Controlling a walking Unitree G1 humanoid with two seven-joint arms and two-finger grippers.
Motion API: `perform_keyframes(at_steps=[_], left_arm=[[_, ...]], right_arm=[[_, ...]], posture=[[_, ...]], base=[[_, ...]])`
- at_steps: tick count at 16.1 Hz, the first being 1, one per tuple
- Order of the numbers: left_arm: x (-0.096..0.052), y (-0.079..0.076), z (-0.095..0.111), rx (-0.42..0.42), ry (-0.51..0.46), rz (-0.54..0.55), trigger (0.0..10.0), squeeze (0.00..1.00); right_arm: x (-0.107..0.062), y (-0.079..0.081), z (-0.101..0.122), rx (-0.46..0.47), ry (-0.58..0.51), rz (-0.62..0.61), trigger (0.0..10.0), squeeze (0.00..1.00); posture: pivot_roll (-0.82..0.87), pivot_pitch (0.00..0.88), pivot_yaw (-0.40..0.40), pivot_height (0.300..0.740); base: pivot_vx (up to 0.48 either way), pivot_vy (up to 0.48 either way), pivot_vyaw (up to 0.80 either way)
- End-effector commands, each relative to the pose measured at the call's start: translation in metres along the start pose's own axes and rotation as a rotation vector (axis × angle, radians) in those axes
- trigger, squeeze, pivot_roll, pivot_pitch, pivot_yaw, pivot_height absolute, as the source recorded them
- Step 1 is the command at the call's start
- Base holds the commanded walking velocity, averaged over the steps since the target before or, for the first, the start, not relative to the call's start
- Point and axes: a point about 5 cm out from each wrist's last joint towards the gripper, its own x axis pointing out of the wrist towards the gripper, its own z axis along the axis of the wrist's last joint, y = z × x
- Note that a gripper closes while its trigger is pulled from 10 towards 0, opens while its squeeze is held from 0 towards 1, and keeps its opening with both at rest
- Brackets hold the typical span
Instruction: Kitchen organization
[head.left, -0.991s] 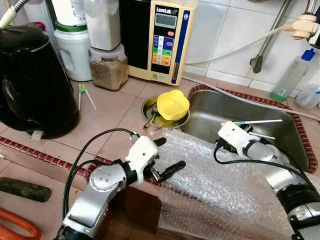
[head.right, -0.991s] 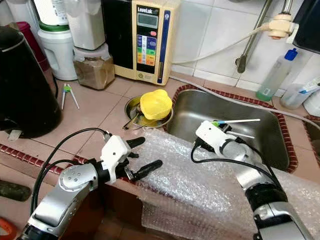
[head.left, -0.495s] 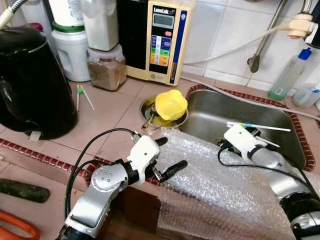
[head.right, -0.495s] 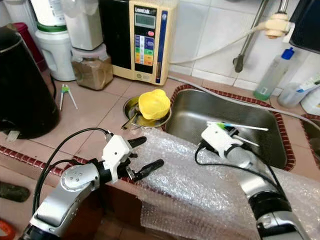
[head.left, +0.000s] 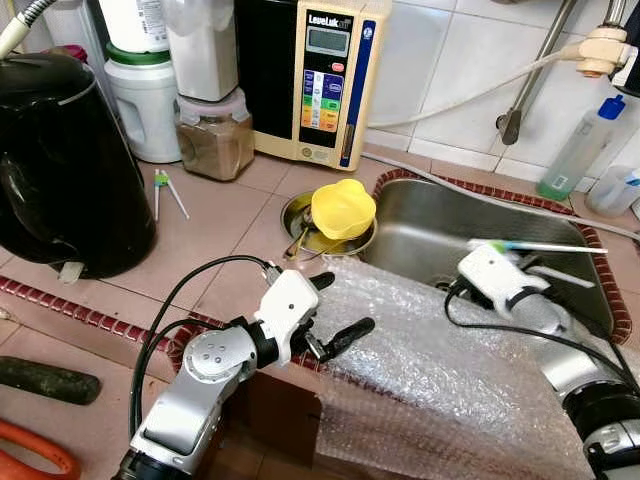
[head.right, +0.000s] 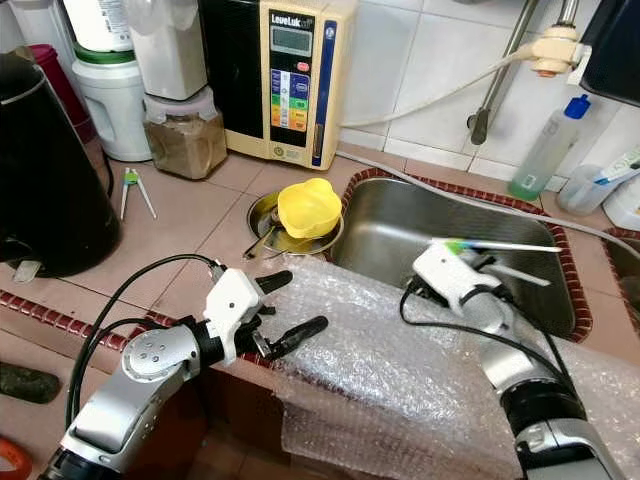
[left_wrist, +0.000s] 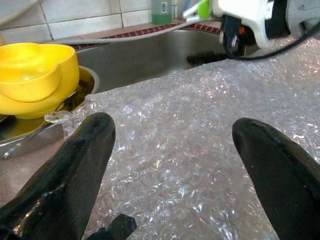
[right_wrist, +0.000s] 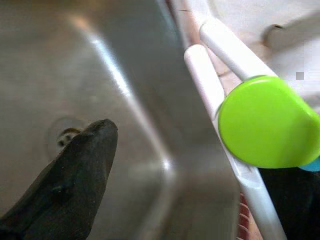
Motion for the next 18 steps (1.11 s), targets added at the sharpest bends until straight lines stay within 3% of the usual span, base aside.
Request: perform_keyframes(at_steps=[1, 2, 3, 4, 7, 8, 10, 11, 13, 14, 15, 17, 18], left_arm=[[0.002, 0.0, 0.005, 0.017, -0.013, -0.003, 10.0, 0.0], [0.002, 0.0, 0.005, 0.017, -0.013, -0.004, 10.0, 0.0], [0.002, 0.0, 0.005, 0.013, -0.011, -0.008, 10.0, 0.0], [0.002, 0.0, 0.005, 0.012, -0.011, -0.008, 10.0, 0.0], [0.003, -0.001, 0.005, 0.014, -0.013, -0.007, 10.0, 0.0], [0.003, -0.001, 0.005, 0.019, -0.017, -0.005, 10.0, 0.0], [0.003, -0.001, 0.005, 0.019, -0.017, -0.006, 10.0, 0.0], [0.003, 0.0, 0.005, 0.022, -0.019, -0.004, 10.0, 0.0], [0.003, -0.001, 0.004, 0.015, -0.018, -0.003, 10.0, 0.0], [0.004, -0.001, 0.005, 0.021, -0.018, -0.007, 10.0, 0.0], [0.003, 0.0, 0.005, 0.033, -0.018, -0.006, 10.0, 0.0], [0.004, 0.0, 0.005, 0.032, -0.016, -0.008, 10.0, 0.0], [0.004, -0.001, 0.005, 0.034, -0.016, -0.008, 10.0, 0.0]], right_arm=[[0.002, -0.014, 0.006, -0.021, -0.035, -0.055, 10.0, 0.0], [0.002, -0.016, 0.006, -0.026, -0.037, -0.073, 10.0, 0.0], [0.002, -0.012, 0.006, 0.065, -0.028, -0.049, 10.0, 0.0], [0.003, -0.008, 0.009, 0.222, -0.026, -0.025, 10.0, 0.0], [0.004, -0.015, 0.019, 0.343, -0.08, -0.093, 10.0, 0.0], [0.005, -0.009, 0.032, 0.581, -0.153, -0.038, 10.0, 0.0], [0.005, -0.019, 0.038, 0.787, -0.192, -0.105, 10.0, 0.0], [0.004, -0.03, 0.039, 0.737, -0.211, -0.191, 10.0, 0.0], [0.005, -0.026, 0.04, 0.9, -0.208, -0.134, 10.0, 0.0], [0.004, -0.03, 0.042, 0.69, -0.214, -0.202, 10.0, 0.0], [0.006, -0.028, 0.042, 0.871, -0.207, -0.183, 10.0, 0.0], [0.007, -0.036, 0.031, 0.993, -0.151, -0.269, 10.0, 0.0], [0.008, -0.035, 0.033, 1.093, -0.159, -0.229, 10.0, 0.0]], posture=[[0.19, 0.0, -0.06, 0.74], [0.19, 0.0, -0.058, 0.74], [0.19, 0.0, -0.059, 0.74], [0.19, 0.0, -0.058, 0.74], [0.18, 0.0, -0.058, 0.74], [0.18, 0.0, -0.058, 0.74], [0.18, 0.0, -0.057, 0.74], [0.18, 0.0, -0.056, 0.74], [0.19, 0.0, -0.057, 0.74], [0.19, 0.0, -0.056, 0.74], [0.18, 0.0, -0.055, 0.74], [0.19, 0.0, -0.052, 0.74], [0.19, 0.0, -0.052, 0.74]], base=[[0.0, 0.0, 0.0], [0.0, 0.0, 0.0], [0.0, 0.0, 0.0], [0.0, 0.0, 0.0], [0.0, 0.0, 0.0], [0.0, 0.0, 0.0], [0.0, 0.0, 0.0], [0.0, 0.0, 0.0], [0.0, 0.0, 0.0], [0.0, 0.0, 0.0], [0.0, 0.0, 0.0], [0.0, 0.0, 0.0], [0.0, 0.0, 0.0]])
